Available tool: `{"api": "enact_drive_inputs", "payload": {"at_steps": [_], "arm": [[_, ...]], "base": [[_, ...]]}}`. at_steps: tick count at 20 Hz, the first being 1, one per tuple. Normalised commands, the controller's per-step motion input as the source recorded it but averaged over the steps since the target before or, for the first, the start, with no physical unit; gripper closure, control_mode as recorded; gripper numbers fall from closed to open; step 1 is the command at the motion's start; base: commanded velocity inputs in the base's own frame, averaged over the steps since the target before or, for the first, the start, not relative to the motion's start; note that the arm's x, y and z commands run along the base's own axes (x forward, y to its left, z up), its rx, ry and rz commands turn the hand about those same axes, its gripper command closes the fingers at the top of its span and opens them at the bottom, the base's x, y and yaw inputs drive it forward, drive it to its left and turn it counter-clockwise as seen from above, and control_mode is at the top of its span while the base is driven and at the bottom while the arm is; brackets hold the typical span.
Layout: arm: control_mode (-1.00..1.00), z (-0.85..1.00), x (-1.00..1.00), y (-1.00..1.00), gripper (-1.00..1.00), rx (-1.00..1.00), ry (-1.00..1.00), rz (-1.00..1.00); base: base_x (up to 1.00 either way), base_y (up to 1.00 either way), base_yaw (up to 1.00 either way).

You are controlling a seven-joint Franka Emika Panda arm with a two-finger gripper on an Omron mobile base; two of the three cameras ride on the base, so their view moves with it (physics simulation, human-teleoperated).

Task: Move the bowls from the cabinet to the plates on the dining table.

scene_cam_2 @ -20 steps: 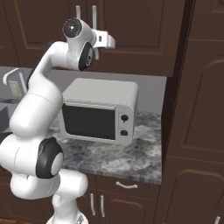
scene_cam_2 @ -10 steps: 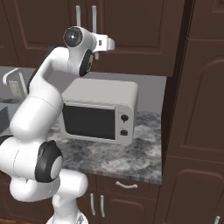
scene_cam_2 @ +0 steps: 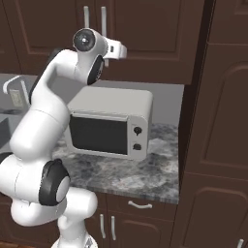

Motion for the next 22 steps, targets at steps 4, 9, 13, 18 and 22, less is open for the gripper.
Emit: {"api": "enact_drive_inputs", "payload": {"at_steps": [4,9,13,18,22], "arm": [[-1.0,0.01,-0.3,-0.03,1.0,0.02,0.0,0.05],[-1.0,0.06,-0.42,0.0,1.0,-0.06,-0.07,0.05],[-1.0,0.11,-0.5,-0.05,1.0,-0.22,-0.18,0.05],[-1.0,0.23,-0.34,-0.32,1.0,-0.11,-0.02,0.02],[-1.0,0.33,-0.13,-0.51,1.0,0.0,0.25,0.0]], "base": [[0.0,0.0,0.0],[0.0,0.0,0.0],[0.0,0.0,0.0],[0.0,0.0,0.0],[0.0,0.0,0.0]]}}
